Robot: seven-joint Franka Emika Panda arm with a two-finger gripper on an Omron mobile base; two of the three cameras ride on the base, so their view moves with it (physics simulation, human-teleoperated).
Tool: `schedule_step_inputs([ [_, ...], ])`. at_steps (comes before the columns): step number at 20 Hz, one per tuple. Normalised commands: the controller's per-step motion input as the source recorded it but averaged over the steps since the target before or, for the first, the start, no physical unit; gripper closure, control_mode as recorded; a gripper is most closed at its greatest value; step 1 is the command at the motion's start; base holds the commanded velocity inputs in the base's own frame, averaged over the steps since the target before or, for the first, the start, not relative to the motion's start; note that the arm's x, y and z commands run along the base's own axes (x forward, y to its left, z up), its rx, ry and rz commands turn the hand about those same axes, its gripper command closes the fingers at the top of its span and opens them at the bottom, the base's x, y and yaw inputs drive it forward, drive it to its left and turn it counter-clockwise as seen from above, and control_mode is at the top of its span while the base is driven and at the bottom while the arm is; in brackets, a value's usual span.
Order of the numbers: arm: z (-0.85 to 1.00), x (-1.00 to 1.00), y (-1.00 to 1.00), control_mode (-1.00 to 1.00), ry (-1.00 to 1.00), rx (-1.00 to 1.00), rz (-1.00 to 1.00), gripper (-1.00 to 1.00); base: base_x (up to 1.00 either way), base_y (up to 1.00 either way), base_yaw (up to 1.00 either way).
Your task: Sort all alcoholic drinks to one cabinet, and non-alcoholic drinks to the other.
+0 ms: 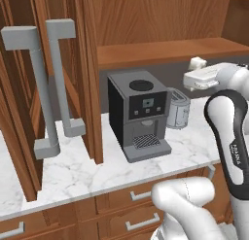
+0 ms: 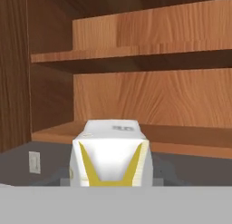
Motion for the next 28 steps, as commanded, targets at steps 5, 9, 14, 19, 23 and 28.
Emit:
schedule_step_inputs([
  [5, 0.39, 0.88, 0.20, -1.00, 0.01, 0.00, 0.00, 1.00, 0.00, 0.00, 0.00],
  [9, 0.07, 0.70, 0.08, -1.00, 0.00, 0.00, 0.00, 1.00, 0.00, 0.00, 0.00],
  [14, 0.03, 0.86, 0.14, -1.00, 0.00, 0.00, 0.00, 1.00, 0.00, 0.00, 0.00],
  [19, 0.02, 0.98, 0.14, -1.00, 0.00, 0.00, 0.00, 1.00, 0.00, 0.00, 0.00],
  [23, -0.02, 0.89, 0.07, -1.00, 0.00, 0.00, 0.00, 1.00, 0.00, 0.00, 0.00],
  [28, -0.18, 0.82, 0.01, -1.00, 0.00, 0.00, 0.00, 1.00, 0.00, 0.00, 0.00],
])
